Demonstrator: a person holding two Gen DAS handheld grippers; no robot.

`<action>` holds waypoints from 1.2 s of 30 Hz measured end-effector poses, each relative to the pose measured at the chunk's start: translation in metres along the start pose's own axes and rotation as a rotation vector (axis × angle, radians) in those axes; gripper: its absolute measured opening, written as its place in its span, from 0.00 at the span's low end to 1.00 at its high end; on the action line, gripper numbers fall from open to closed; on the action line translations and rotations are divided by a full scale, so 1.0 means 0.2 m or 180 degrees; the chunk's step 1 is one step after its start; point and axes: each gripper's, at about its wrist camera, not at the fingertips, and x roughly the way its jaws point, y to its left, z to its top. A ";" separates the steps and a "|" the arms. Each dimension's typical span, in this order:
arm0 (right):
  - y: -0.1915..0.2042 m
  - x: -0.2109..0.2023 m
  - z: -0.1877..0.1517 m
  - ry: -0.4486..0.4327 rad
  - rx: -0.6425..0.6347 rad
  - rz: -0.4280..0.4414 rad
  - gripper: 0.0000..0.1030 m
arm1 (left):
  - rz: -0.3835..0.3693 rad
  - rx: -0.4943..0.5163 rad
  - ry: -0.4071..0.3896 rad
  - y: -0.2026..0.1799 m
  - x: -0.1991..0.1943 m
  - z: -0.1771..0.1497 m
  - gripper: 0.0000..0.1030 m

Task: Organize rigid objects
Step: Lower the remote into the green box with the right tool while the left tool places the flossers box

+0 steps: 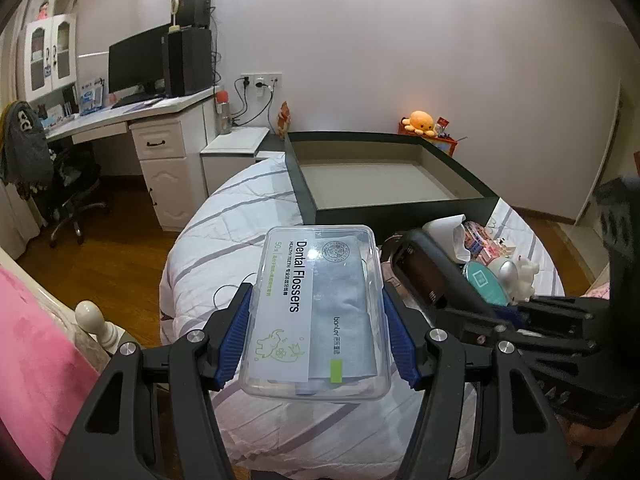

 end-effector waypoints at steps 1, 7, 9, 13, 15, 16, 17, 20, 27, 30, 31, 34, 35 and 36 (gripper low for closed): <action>0.00 -0.02 0.02 -0.0041 0.0011 0.0019 0.15 | -0.0006 0.0016 -0.0012 -0.01 0.00 0.01 0.61; -0.02 -0.19 0.17 -0.0333 -0.0041 -0.0002 0.15 | -0.0070 0.0053 -0.0126 -0.05 0.00 0.13 0.61; -0.05 -0.23 0.23 -0.0416 -0.0055 -0.0040 0.15 | -0.0095 0.0068 -0.0165 -0.07 0.02 0.19 0.61; -0.15 -0.24 0.40 -0.0518 -0.0045 -0.0137 0.15 | -0.0131 0.0128 -0.0242 -0.13 0.10 0.34 0.61; -0.22 -0.20 0.49 -0.0524 -0.0029 -0.0177 0.15 | -0.0146 0.0151 -0.0247 -0.15 0.17 0.42 0.61; -0.26 -0.18 0.53 -0.0519 -0.0022 -0.0200 0.15 | -0.0171 0.0160 -0.0234 -0.17 0.22 0.46 0.61; -0.30 -0.15 0.58 -0.0510 -0.0018 -0.0242 0.15 | -0.0192 0.0166 -0.0224 -0.18 0.26 0.50 0.61; -0.39 -0.09 0.68 -0.0455 0.0001 -0.0302 0.15 | -0.0238 0.0192 -0.0173 -0.21 0.39 0.59 0.61; -0.61 0.20 0.84 -0.0140 0.0085 -0.0409 0.15 | -0.0264 0.0191 0.0138 -0.25 0.77 0.71 0.61; -0.68 0.32 0.85 0.0021 0.0109 -0.0422 0.15 | -0.0257 0.0193 0.0314 -0.26 0.91 0.71 0.61; -0.69 0.35 0.86 0.0073 0.0122 -0.0433 0.15 | -0.0257 0.0187 0.0375 -0.26 0.96 0.71 0.61; -0.73 0.44 0.85 0.0221 0.0157 -0.0469 0.16 | -0.0225 0.0203 0.0480 -0.28 1.03 0.70 0.62; -0.74 0.45 0.85 0.0239 0.0179 -0.0488 0.17 | -0.0201 0.0217 0.0498 -0.28 1.04 0.69 0.63; -0.75 0.46 0.85 0.0250 0.0184 -0.0508 0.17 | -0.0184 0.0233 0.0515 -0.29 1.04 0.68 0.64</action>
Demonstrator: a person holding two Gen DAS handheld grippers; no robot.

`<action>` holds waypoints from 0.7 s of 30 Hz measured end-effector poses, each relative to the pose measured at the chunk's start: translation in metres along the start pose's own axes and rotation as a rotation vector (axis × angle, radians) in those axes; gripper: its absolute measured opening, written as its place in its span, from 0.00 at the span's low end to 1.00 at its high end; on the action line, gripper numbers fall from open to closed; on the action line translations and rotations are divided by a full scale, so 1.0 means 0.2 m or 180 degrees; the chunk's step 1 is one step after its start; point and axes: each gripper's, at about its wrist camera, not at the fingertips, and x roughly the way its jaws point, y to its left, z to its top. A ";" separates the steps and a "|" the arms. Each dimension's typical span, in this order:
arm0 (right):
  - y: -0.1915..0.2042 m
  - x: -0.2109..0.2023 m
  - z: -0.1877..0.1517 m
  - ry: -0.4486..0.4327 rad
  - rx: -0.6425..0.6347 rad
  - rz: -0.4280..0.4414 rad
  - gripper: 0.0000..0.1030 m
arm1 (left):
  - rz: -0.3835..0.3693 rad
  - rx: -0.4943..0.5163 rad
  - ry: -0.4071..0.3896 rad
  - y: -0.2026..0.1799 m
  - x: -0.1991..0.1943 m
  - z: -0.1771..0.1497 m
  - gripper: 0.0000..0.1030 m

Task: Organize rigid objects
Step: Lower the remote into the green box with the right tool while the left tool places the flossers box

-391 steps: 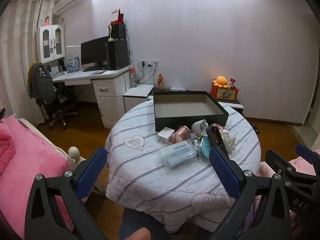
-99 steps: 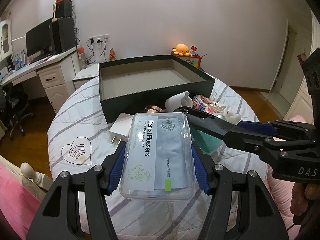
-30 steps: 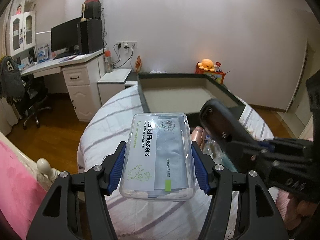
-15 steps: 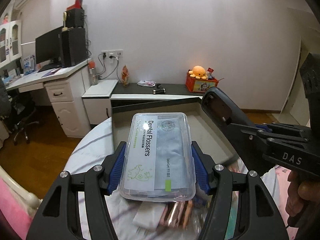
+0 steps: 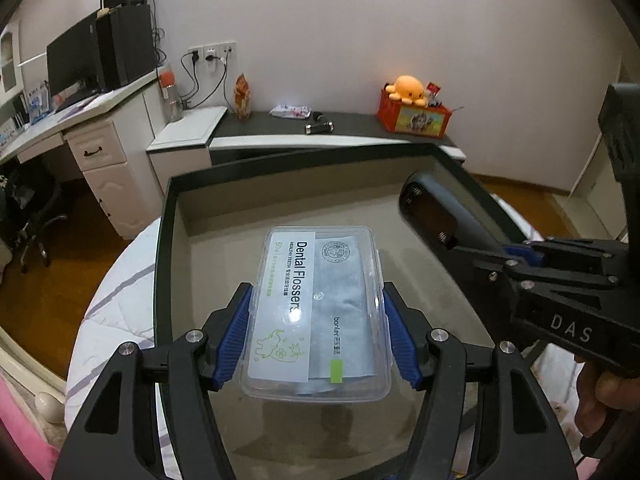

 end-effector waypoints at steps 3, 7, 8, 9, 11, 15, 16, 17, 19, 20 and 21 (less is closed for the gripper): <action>-0.01 0.00 0.00 -0.0009 0.0028 -0.0013 0.39 | 0.0040 0.0031 -0.0017 -0.01 -0.01 -0.01 0.85; -0.01 -0.04 0.01 -0.0059 0.0055 -0.0008 0.69 | 0.0065 0.0055 -0.0145 0.00 -0.08 -0.02 0.98; -0.01 -0.06 0.01 -0.0070 0.0068 0.0019 0.75 | 0.0070 0.0054 -0.0181 0.00 -0.11 -0.02 0.99; -0.01 -0.08 0.00 -0.0097 0.0091 0.0059 0.81 | 0.0083 0.0047 -0.0219 0.01 -0.14 -0.03 0.99; -0.01 -0.13 -0.01 -0.0170 0.0131 0.0083 0.83 | 0.0108 0.0019 -0.0291 0.02 -0.20 -0.04 1.00; 0.02 -0.24 -0.05 -0.0332 0.0163 0.0044 0.90 | 0.0193 -0.0071 -0.0421 0.05 -0.34 -0.09 1.00; 0.03 -0.28 -0.06 -0.0379 0.0185 0.0051 1.00 | 0.0238 -0.0083 -0.0460 0.05 -0.39 -0.10 1.00; 0.03 -0.31 -0.08 -0.0430 0.0201 0.0064 1.00 | 0.0285 -0.0092 -0.0490 0.05 -0.43 -0.12 1.00; 0.05 -0.38 -0.11 -0.0542 0.0244 0.0070 1.00 | 0.0342 -0.0118 -0.0540 0.06 -0.50 -0.15 1.00; 0.05 -0.42 -0.13 -0.0591 0.0253 0.0079 1.00 | 0.0366 -0.0129 -0.0568 0.05 -0.54 -0.17 1.00; 0.06 -0.45 -0.15 -0.0636 0.0261 0.0093 1.00 | 0.0386 -0.0135 -0.0589 0.05 -0.58 -0.18 1.00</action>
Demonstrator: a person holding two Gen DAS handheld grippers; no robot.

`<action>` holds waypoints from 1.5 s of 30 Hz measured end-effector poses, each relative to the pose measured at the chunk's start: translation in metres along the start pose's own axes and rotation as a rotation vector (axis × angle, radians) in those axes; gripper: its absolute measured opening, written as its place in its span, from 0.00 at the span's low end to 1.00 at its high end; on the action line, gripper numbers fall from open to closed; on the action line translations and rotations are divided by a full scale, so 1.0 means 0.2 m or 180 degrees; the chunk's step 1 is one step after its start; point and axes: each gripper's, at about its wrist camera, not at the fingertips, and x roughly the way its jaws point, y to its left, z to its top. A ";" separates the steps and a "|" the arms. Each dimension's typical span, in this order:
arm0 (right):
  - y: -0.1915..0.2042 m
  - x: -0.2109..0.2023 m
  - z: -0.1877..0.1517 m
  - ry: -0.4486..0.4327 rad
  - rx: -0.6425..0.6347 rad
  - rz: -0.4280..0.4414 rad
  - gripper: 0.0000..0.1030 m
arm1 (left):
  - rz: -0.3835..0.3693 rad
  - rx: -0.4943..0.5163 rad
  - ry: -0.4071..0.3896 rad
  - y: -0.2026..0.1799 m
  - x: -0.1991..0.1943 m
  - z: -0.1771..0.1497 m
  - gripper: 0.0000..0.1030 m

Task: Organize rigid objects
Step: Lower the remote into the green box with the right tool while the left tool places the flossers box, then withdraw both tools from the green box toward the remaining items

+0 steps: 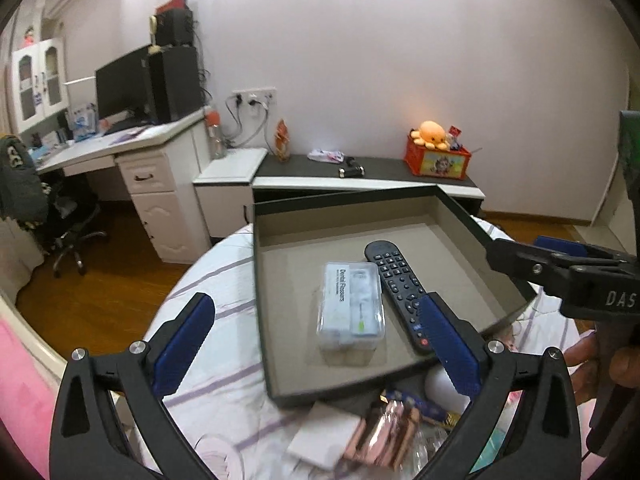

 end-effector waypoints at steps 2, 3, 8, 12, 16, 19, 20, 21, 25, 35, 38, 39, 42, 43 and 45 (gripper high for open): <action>0.02 -0.09 -0.03 -0.0107 0.0008 -0.0003 1.00 | 0.0039 -0.0025 -0.0057 0.00 -0.09 -0.02 1.00; 0.03 -0.13 -0.04 -0.0159 0.0004 -0.0008 1.00 | 0.0040 -0.0039 -0.0072 0.01 -0.12 -0.02 1.00; 0.07 -0.34 -0.14 -0.0355 0.0027 0.0045 1.00 | 0.0037 -0.0091 -0.0117 -0.01 -0.27 -0.05 1.00; 0.08 -0.47 -0.23 -0.0460 0.0065 0.0052 1.00 | 0.0040 -0.0129 -0.0130 -0.04 -0.38 -0.09 1.00; 0.09 -0.59 -0.33 -0.0545 0.0076 0.0014 1.00 | 0.0051 -0.0120 -0.0139 -0.05 -0.47 -0.16 1.00; 0.09 -0.66 -0.39 -0.0580 0.0097 -0.0003 1.00 | 0.0051 -0.0108 -0.0122 -0.06 -0.53 -0.21 1.00; 0.09 -0.68 -0.41 -0.0583 0.0105 -0.0011 1.00 | 0.0058 -0.0105 -0.0122 -0.07 -0.55 -0.23 1.00; 0.08 -0.69 -0.43 -0.0583 0.0114 -0.0014 1.00 | 0.0062 -0.0104 -0.0123 -0.07 -0.57 -0.24 1.00; 0.07 -0.72 -0.52 -0.0531 0.0157 -0.0038 1.00 | 0.0056 -0.0112 -0.0087 -0.06 -0.61 -0.31 1.00; 0.08 -0.76 -0.67 -0.0424 0.0169 -0.0059 1.00 | 0.0042 -0.0113 -0.0025 -0.07 -0.69 -0.42 1.00; 0.09 -0.78 -0.67 -0.0450 0.0156 -0.0065 1.00 | 0.0048 -0.0131 -0.0023 -0.06 -0.70 -0.43 1.00; 0.10 -0.79 -0.67 -0.0454 0.0149 -0.0065 1.00 | 0.0050 -0.0140 -0.0021 -0.06 -0.70 -0.44 1.00; 0.11 -0.79 -0.68 -0.0447 0.0125 -0.0071 1.00 | 0.0057 -0.0165 0.0003 -0.05 -0.70 -0.46 1.00; 0.11 -0.79 -0.68 -0.0438 0.0120 -0.0077 1.00 | 0.0058 -0.0170 0.0009 -0.04 -0.70 -0.46 1.00; 0.11 -0.78 -0.69 -0.0417 0.0116 -0.0085 1.00 | 0.0054 -0.0179 0.0028 -0.03 -0.70 -0.48 1.00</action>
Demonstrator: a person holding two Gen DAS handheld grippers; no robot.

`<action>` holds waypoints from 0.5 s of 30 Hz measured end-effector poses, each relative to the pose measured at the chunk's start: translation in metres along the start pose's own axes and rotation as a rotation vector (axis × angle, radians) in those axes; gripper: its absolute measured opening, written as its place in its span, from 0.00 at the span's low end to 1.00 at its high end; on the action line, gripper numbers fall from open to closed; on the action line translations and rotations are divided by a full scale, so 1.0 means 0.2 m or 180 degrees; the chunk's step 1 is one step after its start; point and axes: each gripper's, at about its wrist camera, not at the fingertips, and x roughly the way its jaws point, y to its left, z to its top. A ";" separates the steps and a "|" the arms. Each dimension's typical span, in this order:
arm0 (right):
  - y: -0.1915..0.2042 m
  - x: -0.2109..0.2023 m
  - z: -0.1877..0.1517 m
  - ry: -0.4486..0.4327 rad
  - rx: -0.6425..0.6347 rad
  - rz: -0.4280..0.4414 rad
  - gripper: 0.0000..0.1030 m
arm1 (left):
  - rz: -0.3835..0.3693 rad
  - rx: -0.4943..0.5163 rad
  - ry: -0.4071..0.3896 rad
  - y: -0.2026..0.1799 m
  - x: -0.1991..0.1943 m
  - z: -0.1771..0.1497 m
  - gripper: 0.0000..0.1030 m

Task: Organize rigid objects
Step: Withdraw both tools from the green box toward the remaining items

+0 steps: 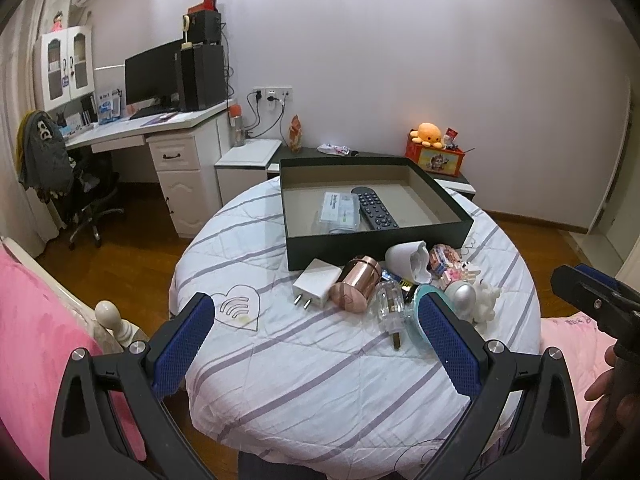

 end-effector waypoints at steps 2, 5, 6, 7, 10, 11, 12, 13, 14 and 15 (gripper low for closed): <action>0.00 0.01 -0.01 0.0022 0.0001 -0.0010 1.00 | 0.0002 0.0002 0.0024 0.00 0.01 -0.01 1.00; -0.01 0.03 -0.02 0.0075 -0.0011 -0.0055 1.00 | -0.0003 -0.0011 0.0066 0.01 0.03 -0.03 1.00; -0.02 0.04 -0.03 0.0094 -0.0005 -0.0066 1.00 | -0.0004 -0.0018 0.0087 0.01 0.05 -0.03 1.00; -0.03 0.05 -0.03 0.0122 0.0007 -0.0076 1.00 | -0.0004 -0.0022 0.0100 0.01 0.05 -0.04 1.00; -0.05 0.08 -0.05 0.0183 0.0020 -0.0117 1.00 | -0.0011 -0.0032 0.0146 0.02 0.09 -0.05 1.00; -0.06 0.09 -0.05 0.0210 0.0020 -0.0135 1.00 | -0.0011 -0.0031 0.0162 0.02 0.10 -0.06 1.00; -0.06 0.11 -0.06 0.0243 0.0019 -0.0154 1.00 | -0.0010 -0.0031 0.0179 0.02 0.12 -0.06 1.00; -0.07 0.13 -0.06 0.0283 0.0015 -0.0176 1.00 | -0.0012 -0.0030 0.0202 0.02 0.14 -0.07 1.00; -0.08 0.14 -0.07 0.0316 0.0017 -0.0196 1.00 | -0.0016 -0.0030 0.0218 0.02 0.15 -0.07 1.00; -0.09 0.16 -0.07 0.0338 0.0024 -0.0203 1.00 | -0.0018 -0.0029 0.0234 0.02 0.17 -0.08 1.00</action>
